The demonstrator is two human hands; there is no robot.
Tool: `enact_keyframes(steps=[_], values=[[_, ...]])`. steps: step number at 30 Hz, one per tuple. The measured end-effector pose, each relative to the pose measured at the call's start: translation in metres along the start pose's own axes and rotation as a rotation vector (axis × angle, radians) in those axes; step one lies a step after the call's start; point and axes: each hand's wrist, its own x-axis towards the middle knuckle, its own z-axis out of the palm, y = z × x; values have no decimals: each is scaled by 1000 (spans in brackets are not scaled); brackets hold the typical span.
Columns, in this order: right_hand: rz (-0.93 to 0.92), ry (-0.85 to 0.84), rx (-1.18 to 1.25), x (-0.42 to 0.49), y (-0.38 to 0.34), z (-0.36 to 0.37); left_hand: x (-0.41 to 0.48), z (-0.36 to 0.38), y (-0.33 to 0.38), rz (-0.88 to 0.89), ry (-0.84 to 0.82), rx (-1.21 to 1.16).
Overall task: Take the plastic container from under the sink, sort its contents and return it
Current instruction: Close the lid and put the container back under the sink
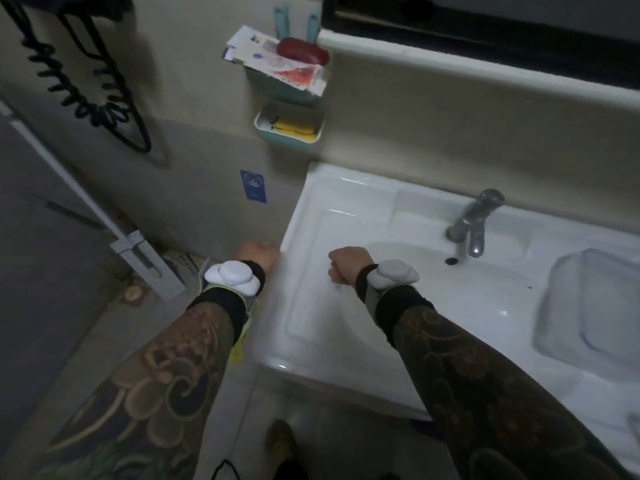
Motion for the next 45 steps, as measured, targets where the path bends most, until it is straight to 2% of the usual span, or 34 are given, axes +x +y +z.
enact_keyframes(steps=[3, 8, 11, 15, 19, 24, 30, 35, 40, 45], values=[[19, 81, 47, -18, 26, -41, -30, 27, 23, 48, -70, 5], [26, 89, -14, -38, 64, -94, -68, 77, 49, 102, -89, 34], [36, 152, 58, -59, 100, -142, -98, 122, 71, 129, -142, 51], [68, 232, 284, -82, 145, -201, -138, 176, 97, 180, -212, 75], [68, 274, 326, -98, 169, -238, -161, 213, 106, 214, -249, 71], [62, 408, 371, -118, 218, -294, -195, 280, 126, 247, -318, 74], [99, 655, 154, -135, 264, -341, -222, 340, 146, 254, -418, 23], [154, 707, 198, -134, 289, -369, -228, 381, 164, 234, -519, 31], [316, 870, 136, -123, 315, -390, -222, 425, 171, 156, -641, 54], [443, 778, 97, -108, 336, -403, -208, 450, 164, 82, -688, 80]])
